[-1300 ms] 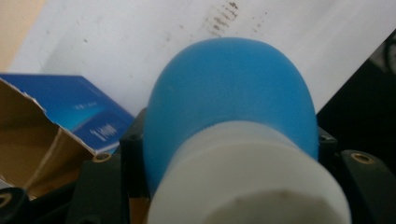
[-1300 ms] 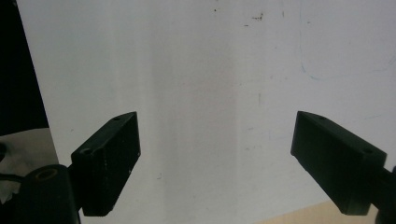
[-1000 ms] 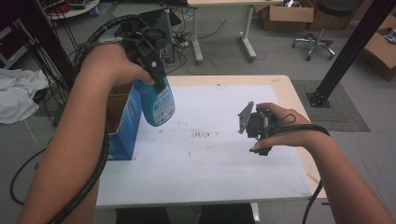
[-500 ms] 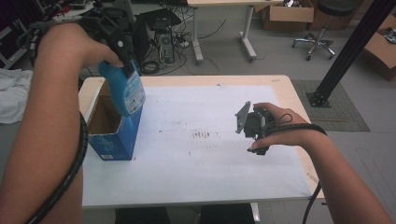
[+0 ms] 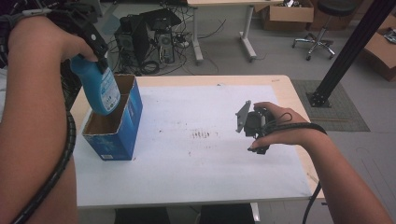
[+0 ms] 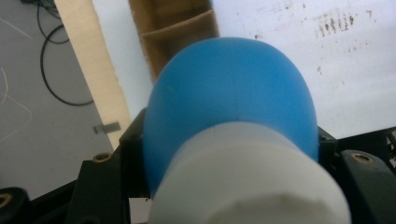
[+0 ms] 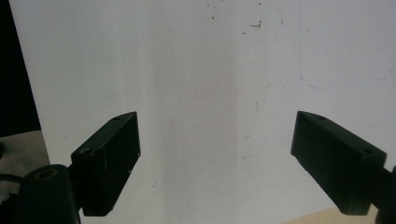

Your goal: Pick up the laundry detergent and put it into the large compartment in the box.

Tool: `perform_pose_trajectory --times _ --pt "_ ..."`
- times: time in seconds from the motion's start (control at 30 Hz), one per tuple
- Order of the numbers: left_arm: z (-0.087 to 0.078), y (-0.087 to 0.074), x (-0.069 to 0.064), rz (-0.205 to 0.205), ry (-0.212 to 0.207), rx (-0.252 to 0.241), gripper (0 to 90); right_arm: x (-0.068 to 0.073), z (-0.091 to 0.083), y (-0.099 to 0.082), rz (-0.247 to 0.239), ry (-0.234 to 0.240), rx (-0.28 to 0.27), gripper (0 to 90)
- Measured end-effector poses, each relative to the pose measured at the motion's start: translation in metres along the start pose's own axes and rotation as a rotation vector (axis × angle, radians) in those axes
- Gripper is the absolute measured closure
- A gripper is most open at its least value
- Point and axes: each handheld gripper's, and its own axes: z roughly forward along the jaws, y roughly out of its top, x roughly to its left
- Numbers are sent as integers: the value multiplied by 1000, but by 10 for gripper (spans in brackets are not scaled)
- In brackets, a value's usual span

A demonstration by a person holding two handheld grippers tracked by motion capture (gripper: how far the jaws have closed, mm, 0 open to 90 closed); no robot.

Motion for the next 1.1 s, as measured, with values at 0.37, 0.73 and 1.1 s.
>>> perform_pose_trajectory --times 0.37,0.73,1.1 --pt "16 3 17 -73 6 15 384 -2 2 1 -3 5 4 157" --pt "44 6 30 -97 -14 43 384 -3 2 0 2 7 3 157" --pt "69 6 31 -92 -20 49 385 -3 0 -1 6 -1 -8 157"
